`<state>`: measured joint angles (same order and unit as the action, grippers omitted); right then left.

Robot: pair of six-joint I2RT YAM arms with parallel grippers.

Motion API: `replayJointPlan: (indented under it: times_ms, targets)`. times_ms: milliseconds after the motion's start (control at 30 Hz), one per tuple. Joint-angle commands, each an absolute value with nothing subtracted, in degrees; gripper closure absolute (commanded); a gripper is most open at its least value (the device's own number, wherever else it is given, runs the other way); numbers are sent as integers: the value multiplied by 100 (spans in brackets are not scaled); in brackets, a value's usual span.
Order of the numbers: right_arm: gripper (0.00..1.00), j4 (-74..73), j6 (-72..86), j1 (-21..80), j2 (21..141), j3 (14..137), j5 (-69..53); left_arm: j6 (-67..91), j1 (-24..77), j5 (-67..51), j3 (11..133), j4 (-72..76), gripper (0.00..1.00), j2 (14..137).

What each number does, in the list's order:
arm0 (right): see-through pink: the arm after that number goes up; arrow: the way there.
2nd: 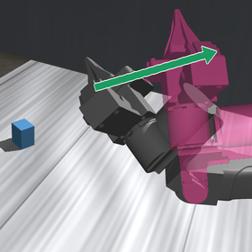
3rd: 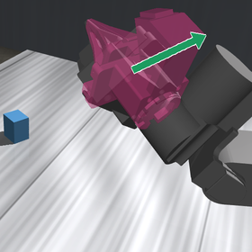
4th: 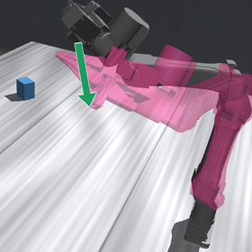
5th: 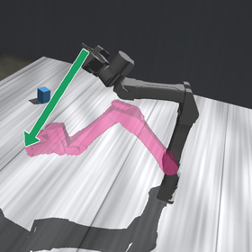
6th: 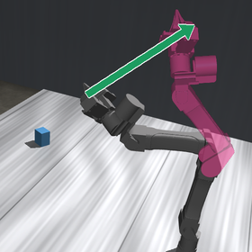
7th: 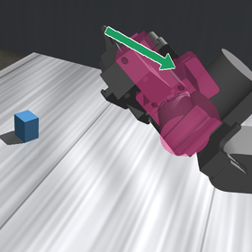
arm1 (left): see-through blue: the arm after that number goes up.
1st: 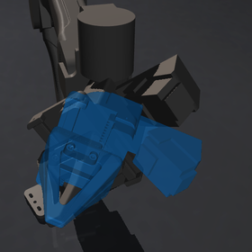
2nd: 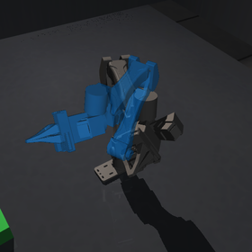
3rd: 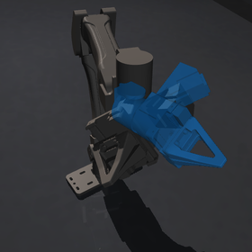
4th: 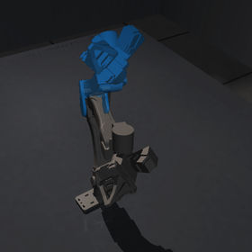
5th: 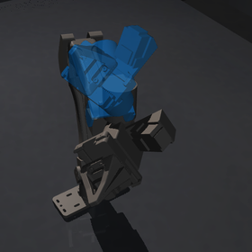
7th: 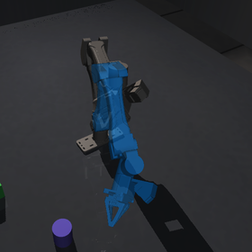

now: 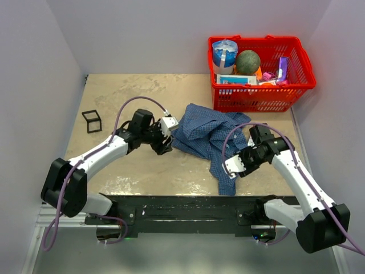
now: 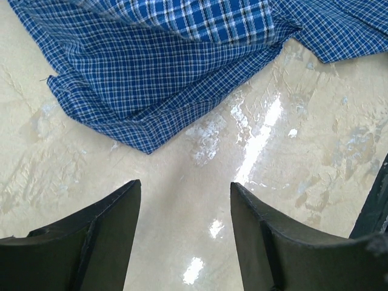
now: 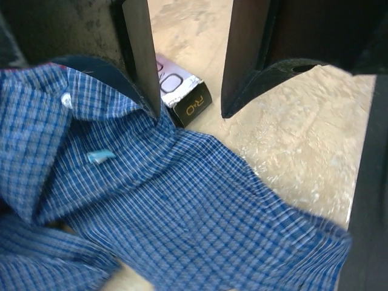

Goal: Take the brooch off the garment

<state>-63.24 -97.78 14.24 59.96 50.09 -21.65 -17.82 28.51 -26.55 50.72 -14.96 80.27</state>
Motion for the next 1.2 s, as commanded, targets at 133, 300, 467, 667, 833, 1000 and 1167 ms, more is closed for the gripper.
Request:
replayJointPlan:
  times_ms: [133,300,467,667,833,1000,1167]
  targets:
    - [51,-5793,-11637,1547,6407,4501,-1671,-1828,2681,-2496,4905,-1529,35,7647]
    - [52,-5054,-11698,1617,6767,4280,-1055,-2109,2672,-2329,4860,-1643,35,7480]
    - [52,-4528,-11891,1661,6627,4044,-1055,-2171,2672,-2390,4799,-1705,35,7374]
    - [54,-3877,-12006,1687,6671,3604,-546,-2188,2672,-2540,4729,-1705,35,7348]
    - [69,-3121,-11708,1740,6645,3322,-395,-2303,2716,-2742,4729,-1696,35,7418]
    - [90,-2882,-10674,2004,6417,3752,-817,-2619,2900,-3058,4553,-1644,35,7471]
    - [100,-4085,-9127,2153,6416,5525,-1915,-2865,3084,-3138,4473,-1547,36,7541]
